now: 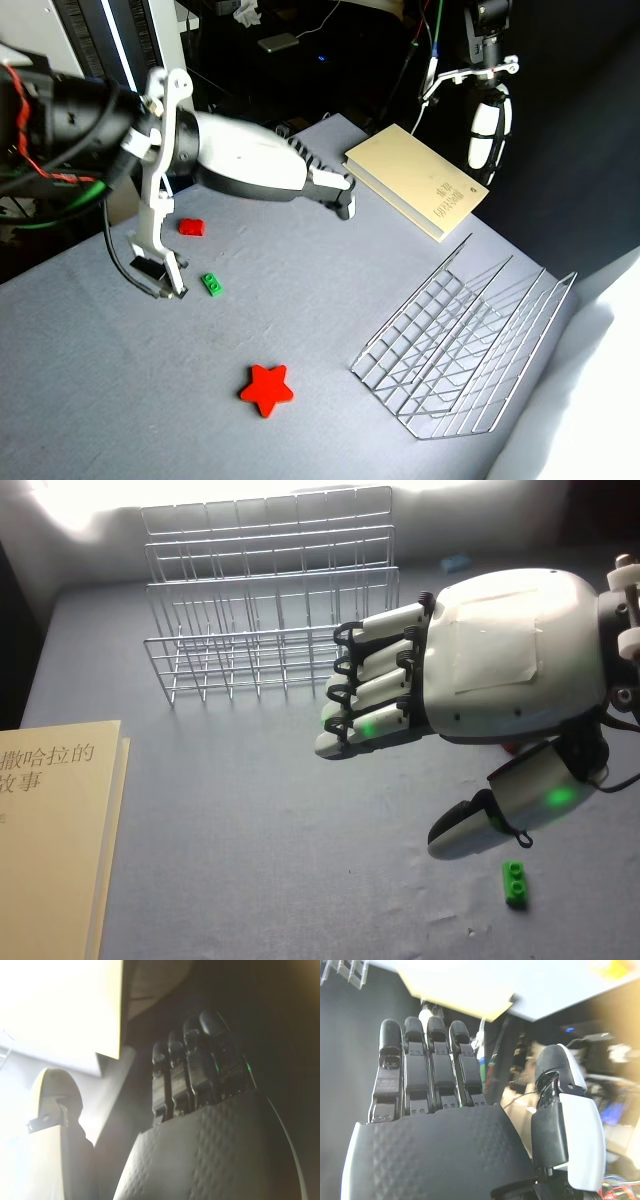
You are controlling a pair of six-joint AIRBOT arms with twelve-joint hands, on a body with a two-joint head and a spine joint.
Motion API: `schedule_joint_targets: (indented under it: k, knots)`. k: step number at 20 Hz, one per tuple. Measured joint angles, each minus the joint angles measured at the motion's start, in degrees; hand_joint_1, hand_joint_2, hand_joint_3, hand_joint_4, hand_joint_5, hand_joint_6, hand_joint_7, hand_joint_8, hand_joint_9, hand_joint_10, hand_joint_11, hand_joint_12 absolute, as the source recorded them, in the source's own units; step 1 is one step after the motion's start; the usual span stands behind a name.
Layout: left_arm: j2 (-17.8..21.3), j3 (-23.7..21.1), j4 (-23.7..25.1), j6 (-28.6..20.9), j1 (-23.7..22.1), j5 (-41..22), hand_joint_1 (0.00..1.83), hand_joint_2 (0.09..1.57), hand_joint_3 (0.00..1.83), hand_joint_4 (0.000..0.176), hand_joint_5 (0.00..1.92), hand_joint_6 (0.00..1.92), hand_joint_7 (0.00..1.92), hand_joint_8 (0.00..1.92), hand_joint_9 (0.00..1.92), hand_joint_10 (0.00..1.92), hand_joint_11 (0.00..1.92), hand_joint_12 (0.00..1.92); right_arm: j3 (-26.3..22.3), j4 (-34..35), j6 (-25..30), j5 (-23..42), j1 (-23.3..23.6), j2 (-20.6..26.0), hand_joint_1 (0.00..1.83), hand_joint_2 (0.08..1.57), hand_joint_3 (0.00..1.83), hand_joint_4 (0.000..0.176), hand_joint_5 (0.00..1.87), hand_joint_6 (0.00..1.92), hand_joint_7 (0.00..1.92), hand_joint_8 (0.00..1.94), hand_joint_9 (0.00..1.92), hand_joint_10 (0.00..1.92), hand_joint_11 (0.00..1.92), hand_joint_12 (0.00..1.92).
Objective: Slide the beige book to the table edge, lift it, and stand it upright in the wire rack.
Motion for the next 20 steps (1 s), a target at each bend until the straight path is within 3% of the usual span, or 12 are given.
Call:
schedule_joint_targets:
  k: [4,14,20]
  knots:
    - [-0.04,-1.73,-1.62,-0.02,0.26,-1.6,0.71,1.04,0.0,0.0,0.37,0.01,0.35,0.01,0.34,0.0,0.01,0.93,0.0,1.33,0.04,0.2,1.66,0.46,0.1,1.14,0.0,0.0,0.32,0.0,0.34,0.0,0.33,0.0,0.0,0.81]
    - [-2.34,-2.25,-7.15,0.74,9.31,-8.11,0.69,1.05,0.0,0.0,0.32,0.0,0.34,0.0,0.34,0.0,0.0,0.88,0.0,1.18,-1.31,1.64,2.08,0.83,0.14,1.12,0.0,0.0,0.33,0.0,0.35,0.0,0.34,0.0,0.0,0.82]
    - [-2.56,-2.29,-7.39,1.81,8.94,-9.18,0.71,1.07,0.0,0.0,0.38,0.01,0.4,0.01,0.4,0.01,0.06,0.9,-0.02,1.29,-1.6,2.08,2.08,1.05,0.14,1.12,0.0,0.0,0.32,0.01,0.36,0.0,0.35,0.01,0.0,0.85]
